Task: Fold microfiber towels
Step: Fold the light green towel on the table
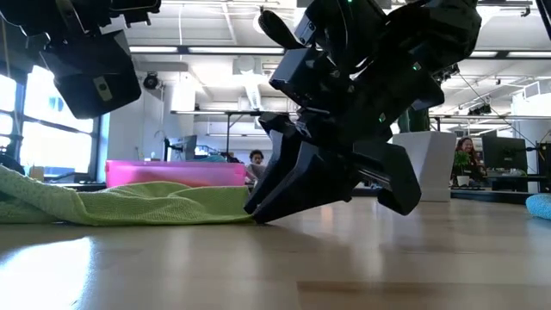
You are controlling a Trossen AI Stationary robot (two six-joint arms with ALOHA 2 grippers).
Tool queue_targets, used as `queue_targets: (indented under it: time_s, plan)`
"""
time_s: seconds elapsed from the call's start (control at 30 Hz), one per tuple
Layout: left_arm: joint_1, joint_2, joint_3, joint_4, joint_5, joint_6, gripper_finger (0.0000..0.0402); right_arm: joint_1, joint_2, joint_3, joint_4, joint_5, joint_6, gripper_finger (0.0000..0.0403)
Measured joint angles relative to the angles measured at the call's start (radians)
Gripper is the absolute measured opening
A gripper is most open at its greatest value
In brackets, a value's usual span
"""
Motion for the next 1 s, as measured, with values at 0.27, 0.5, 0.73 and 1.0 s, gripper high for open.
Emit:
queue_targets:
  time_s: [0.27,0.5,0.73,1.0]
  plan:
    - [0.0,0.0,0.0,-0.002,0.0,0.025,0.017,0.007,-0.005,-0.001,-0.009,0.003,0.097,0.0013]
    - [0.005,0.0,0.0,-0.002,-0.042,0.343,0.017,0.0,-0.142,-0.004,-0.117,0.01,0.294,0.0002]
    - [0.045,0.0,0.0,0.025,-0.274,0.545,0.017,-0.02,-0.312,-0.003,-0.209,-0.022,0.553,0.0001]
    - [0.132,0.0,0.0,0.157,-0.257,0.711,0.017,-0.034,-0.405,-0.003,-0.235,0.003,0.622,0.0]
